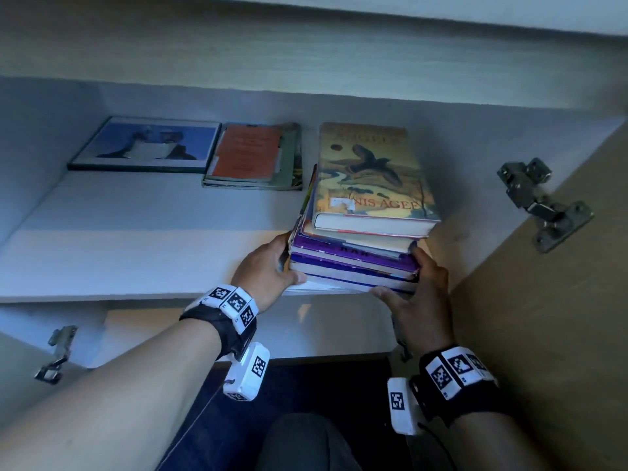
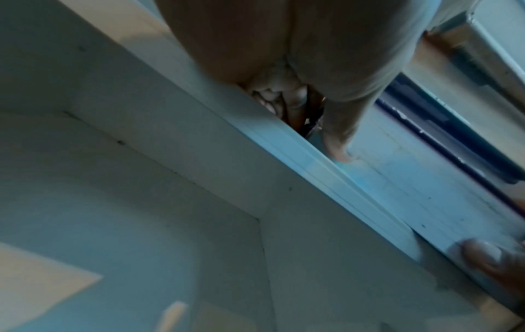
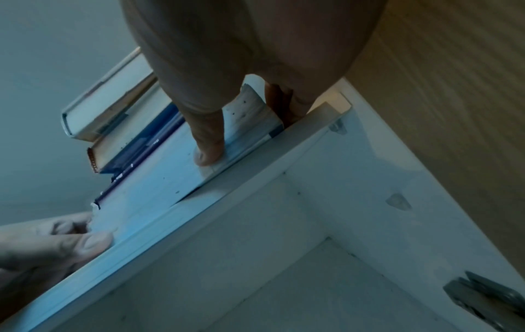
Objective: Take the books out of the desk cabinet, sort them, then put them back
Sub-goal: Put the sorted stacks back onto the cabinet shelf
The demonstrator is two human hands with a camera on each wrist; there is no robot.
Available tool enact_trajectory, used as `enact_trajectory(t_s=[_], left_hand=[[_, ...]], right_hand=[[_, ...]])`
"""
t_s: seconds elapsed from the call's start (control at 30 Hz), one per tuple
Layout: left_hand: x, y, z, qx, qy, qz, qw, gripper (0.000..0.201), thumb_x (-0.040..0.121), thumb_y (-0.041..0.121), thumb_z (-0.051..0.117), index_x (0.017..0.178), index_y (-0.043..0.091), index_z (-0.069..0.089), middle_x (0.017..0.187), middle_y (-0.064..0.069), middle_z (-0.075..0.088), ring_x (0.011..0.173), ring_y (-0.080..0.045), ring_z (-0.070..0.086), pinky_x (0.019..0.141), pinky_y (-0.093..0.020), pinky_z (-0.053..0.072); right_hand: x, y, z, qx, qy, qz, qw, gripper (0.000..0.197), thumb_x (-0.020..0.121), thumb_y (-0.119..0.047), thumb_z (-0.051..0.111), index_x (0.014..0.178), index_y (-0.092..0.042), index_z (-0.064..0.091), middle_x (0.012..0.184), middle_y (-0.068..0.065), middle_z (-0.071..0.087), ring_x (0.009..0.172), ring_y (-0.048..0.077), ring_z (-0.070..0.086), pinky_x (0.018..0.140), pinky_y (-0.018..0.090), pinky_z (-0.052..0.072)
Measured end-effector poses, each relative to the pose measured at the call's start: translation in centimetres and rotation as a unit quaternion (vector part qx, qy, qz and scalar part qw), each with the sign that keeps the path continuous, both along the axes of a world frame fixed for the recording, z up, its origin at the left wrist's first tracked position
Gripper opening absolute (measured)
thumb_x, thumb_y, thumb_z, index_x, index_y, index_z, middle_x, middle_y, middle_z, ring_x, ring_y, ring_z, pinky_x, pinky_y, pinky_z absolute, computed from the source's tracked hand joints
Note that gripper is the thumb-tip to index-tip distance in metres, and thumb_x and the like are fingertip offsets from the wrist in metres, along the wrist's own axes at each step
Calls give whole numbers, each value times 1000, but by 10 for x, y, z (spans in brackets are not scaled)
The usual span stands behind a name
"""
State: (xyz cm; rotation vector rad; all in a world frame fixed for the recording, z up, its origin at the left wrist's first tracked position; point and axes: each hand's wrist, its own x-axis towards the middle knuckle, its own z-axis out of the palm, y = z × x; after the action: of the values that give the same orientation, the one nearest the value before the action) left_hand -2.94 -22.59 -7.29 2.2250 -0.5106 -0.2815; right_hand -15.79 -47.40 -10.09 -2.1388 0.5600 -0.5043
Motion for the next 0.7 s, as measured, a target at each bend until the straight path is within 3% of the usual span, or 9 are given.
enact_trajectory(t_s=[0.07, 0.2, 0.3, 0.37, 0.5, 0.6, 0.7], left_hand=[[-1, -3, 2, -4, 6, 5, 1000, 65, 83, 23, 80, 139, 37, 51, 117, 18, 65, 103, -9, 60, 85, -21, 43], [4, 0, -2, -22, 1, 13, 1000, 58, 81, 26, 81, 132, 39, 56, 118, 15, 71, 105, -13, 65, 93, -29, 50], [9, 1, -4, -42, -13, -1, 999, 63, 81, 28, 80, 136, 41, 53, 119, 17, 69, 107, -12, 63, 91, -26, 47], [12, -1, -6, -56, -34, -17, 998, 65, 82, 34, 78, 139, 46, 49, 123, 17, 69, 110, -11, 62, 94, -27, 47], [1, 0, -10, -66, -35, 5, 997, 59, 84, 38, 77, 139, 44, 54, 120, 13, 71, 107, -14, 64, 86, -24, 45], [-4, 3, -7, -74, -35, 12, 997, 54, 84, 40, 77, 135, 43, 57, 117, 13, 73, 104, -15, 65, 85, -24, 47], [-1, 3, -5, -84, -48, 20, 995, 48, 85, 41, 77, 130, 40, 62, 109, 15, 73, 97, -13, 64, 80, -21, 45]], right_hand=[[-1, -1, 4, 0, -2, -9, 1000, 83, 72, -31, 91, 140, -39, 45, 130, -5, 42, 108, 6, 54, 97, 29, 52], [-1, 0, 3, -6, -20, -10, 1000, 84, 74, -25, 90, 144, -34, 44, 131, -5, 39, 111, 4, 49, 97, 25, 46], [1, -2, 0, -9, -43, -2, 999, 80, 77, -25, 88, 143, -35, 45, 128, -4, 40, 107, 4, 48, 96, 21, 42], [3, -7, 5, 18, -71, 0, 997, 66, 82, -24, 83, 138, -38, 50, 127, -3, 43, 106, 7, 53, 93, 17, 42], [-3, -8, 11, 0, -67, 48, 997, 55, 94, -21, 71, 142, -36, 49, 139, -4, 51, 123, 13, 55, 105, 29, 44], [-5, -3, 18, 40, -47, 25, 998, 45, 95, -22, 69, 137, -28, 52, 127, 1, 62, 116, 20, 61, 104, 40, 50], [-3, -1, 21, 41, -61, 12, 997, 35, 95, -21, 69, 127, -24, 53, 125, 3, 61, 114, 21, 60, 104, 47, 50]])
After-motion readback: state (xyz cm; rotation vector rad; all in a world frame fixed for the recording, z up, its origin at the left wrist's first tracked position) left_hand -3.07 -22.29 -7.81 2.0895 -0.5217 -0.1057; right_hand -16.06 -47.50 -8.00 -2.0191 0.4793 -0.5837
